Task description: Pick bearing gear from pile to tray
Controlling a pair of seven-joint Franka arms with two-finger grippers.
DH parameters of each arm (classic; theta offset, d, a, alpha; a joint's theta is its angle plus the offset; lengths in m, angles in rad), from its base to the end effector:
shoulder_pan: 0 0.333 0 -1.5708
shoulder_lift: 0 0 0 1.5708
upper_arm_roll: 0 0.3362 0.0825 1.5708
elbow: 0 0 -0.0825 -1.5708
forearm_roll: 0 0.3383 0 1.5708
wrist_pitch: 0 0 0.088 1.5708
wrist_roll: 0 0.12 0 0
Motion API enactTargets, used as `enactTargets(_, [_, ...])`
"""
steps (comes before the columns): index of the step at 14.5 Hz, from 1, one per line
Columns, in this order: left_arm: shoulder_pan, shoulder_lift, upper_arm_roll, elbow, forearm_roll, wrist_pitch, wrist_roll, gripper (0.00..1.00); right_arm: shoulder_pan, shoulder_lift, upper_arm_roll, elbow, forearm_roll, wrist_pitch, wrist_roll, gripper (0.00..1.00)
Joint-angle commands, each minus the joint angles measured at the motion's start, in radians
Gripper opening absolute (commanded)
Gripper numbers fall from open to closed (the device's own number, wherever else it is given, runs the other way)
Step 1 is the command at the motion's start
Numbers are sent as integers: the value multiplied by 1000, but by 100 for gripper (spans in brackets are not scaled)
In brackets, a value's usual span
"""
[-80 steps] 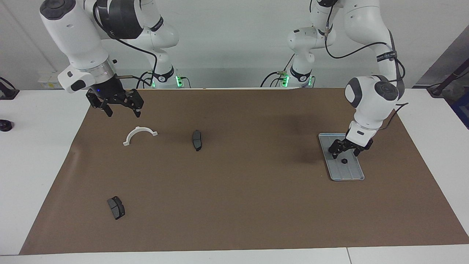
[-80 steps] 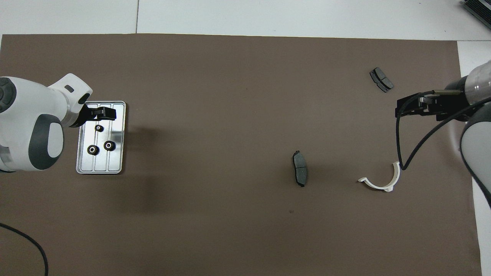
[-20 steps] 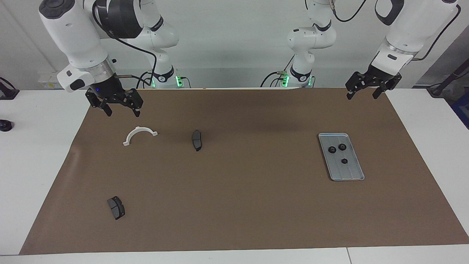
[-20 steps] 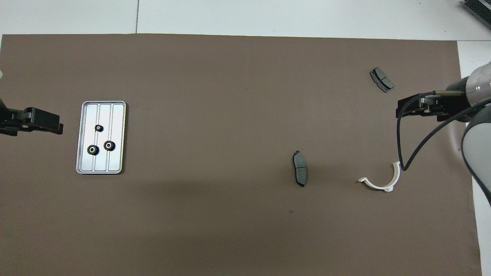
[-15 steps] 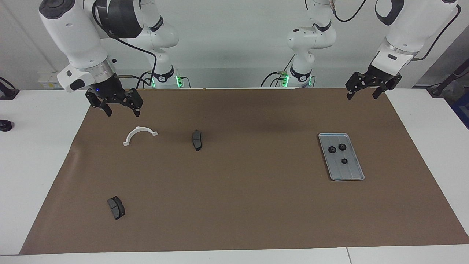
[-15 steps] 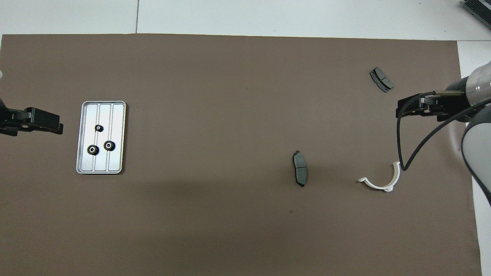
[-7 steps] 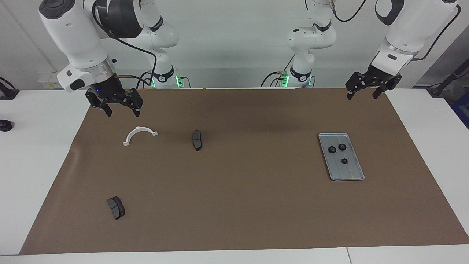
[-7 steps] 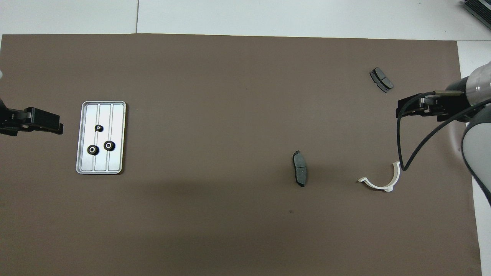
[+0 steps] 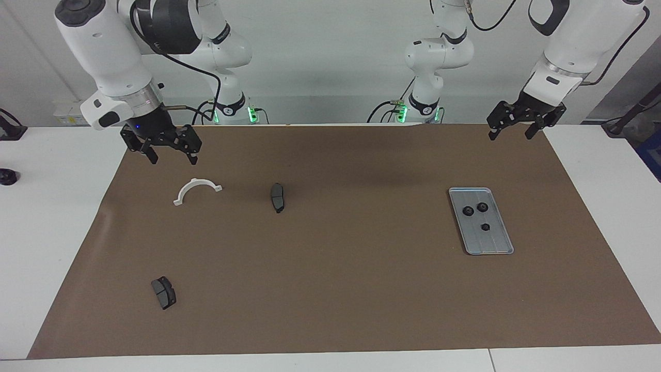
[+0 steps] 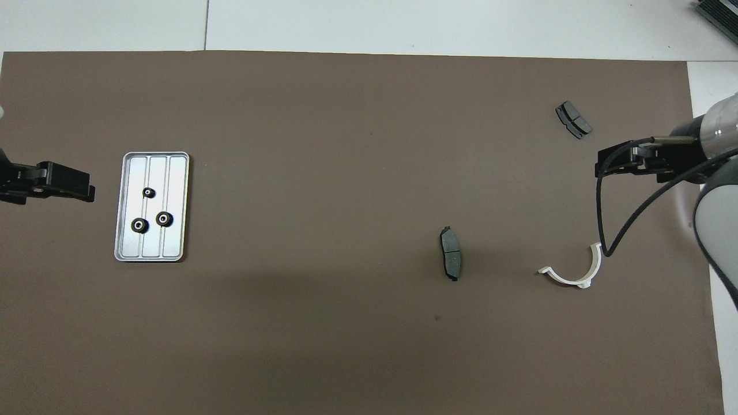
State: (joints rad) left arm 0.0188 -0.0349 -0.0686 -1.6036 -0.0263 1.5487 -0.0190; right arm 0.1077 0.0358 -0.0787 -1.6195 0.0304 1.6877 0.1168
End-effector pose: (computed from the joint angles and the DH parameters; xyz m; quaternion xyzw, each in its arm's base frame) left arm 0.4936 -0.0285 0.6333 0.9998 -0.0155 -0.0104 0.0116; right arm 0.5300 0.0195 0.6027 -0.9987 0.0454 -0.0152 0.0149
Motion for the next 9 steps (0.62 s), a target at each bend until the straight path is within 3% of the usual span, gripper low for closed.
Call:
enactTargets(1, [3, -16, 0, -19, -10, 17, 2, 100, -3, -22, -4, -22, 26, 1, -9, 100])
enactTargets(9, [4, -16, 0, -22, -7, 51, 4, 100, -3, -22, -4, -22, 26, 1, -9, 100])
